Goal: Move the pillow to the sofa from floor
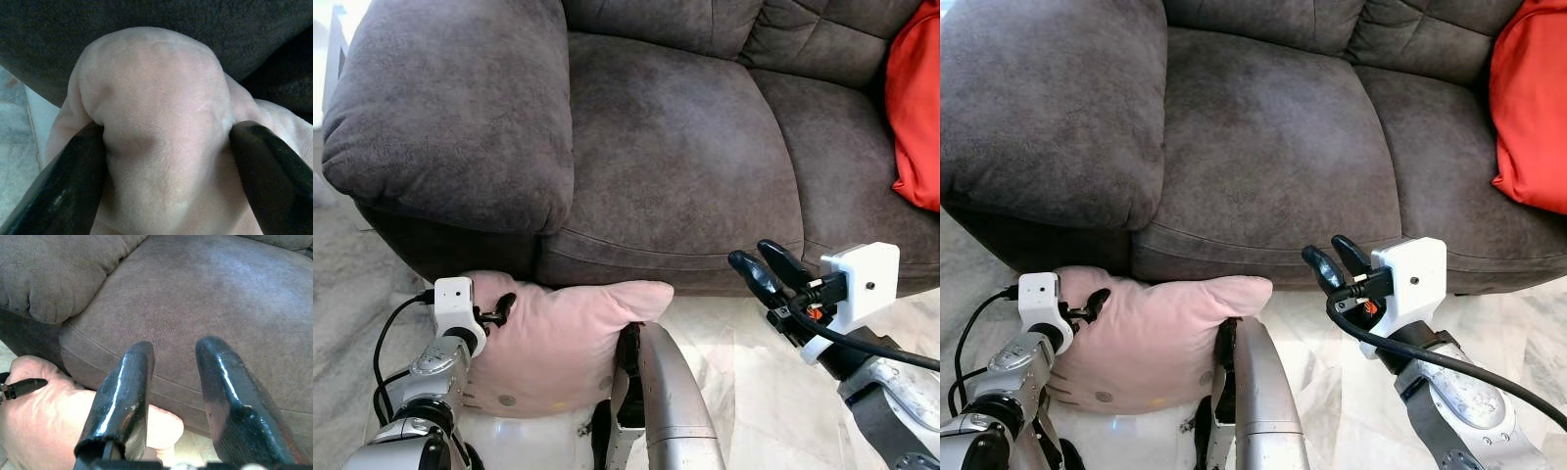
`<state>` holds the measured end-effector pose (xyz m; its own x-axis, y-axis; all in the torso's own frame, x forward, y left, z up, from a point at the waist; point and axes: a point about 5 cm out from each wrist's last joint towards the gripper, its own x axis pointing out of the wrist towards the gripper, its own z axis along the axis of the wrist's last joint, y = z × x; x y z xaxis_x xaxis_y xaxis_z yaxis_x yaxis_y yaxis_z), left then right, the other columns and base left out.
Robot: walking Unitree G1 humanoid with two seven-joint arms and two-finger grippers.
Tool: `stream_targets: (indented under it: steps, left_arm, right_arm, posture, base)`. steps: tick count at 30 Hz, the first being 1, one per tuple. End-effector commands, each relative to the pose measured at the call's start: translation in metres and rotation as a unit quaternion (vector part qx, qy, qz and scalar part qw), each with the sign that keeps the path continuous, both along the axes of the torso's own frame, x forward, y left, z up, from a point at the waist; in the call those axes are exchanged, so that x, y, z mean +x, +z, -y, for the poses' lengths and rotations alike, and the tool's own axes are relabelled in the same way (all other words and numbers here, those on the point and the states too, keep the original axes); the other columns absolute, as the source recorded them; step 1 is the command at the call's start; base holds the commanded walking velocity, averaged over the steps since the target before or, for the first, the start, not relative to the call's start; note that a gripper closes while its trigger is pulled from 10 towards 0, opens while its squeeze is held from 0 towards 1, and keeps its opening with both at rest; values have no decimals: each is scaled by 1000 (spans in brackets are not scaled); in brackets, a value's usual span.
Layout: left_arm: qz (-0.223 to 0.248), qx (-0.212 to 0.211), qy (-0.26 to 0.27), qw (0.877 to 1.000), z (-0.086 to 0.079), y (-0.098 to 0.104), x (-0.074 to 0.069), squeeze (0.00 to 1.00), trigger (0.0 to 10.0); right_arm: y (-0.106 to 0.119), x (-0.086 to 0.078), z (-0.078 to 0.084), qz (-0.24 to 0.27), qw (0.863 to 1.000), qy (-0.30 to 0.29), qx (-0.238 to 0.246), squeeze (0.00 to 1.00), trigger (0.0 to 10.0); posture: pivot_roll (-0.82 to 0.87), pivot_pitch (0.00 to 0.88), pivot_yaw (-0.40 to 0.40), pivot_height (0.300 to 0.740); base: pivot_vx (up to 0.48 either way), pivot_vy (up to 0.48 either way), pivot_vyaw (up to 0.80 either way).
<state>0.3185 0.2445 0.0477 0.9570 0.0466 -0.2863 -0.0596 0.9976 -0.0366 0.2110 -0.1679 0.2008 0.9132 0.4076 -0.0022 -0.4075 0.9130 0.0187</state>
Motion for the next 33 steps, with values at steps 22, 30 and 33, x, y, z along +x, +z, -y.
stream_targets:
  steps: [22, 30, 33]
  left_arm:
    - [-30, 0, -16, 999, 10, -17, -10, 0, 0]
    - [-10, 0, 0, 1000, 9, -18, -14, 0, 0]
    - [7, 0, 2, 1000, 11, -16, -15, 0, 0]
  right_arm:
    - [-2, 0, 3, 0, 1000, -20, -3, 0, 10000]
    - [-6, 4, 1, 0, 1000, -24, 3, 0, 10000]
    - [-10, 6, 0, -2, 1000, -27, 6, 0, 10000]
  posture:
    - [-181, 297, -344, 481]
    - [-152, 285, -320, 481]
    - [-139, 278, -311, 481]
  base:
    - [0, 0, 0]
    - [0, 0, 0]
    - [0, 0, 0]
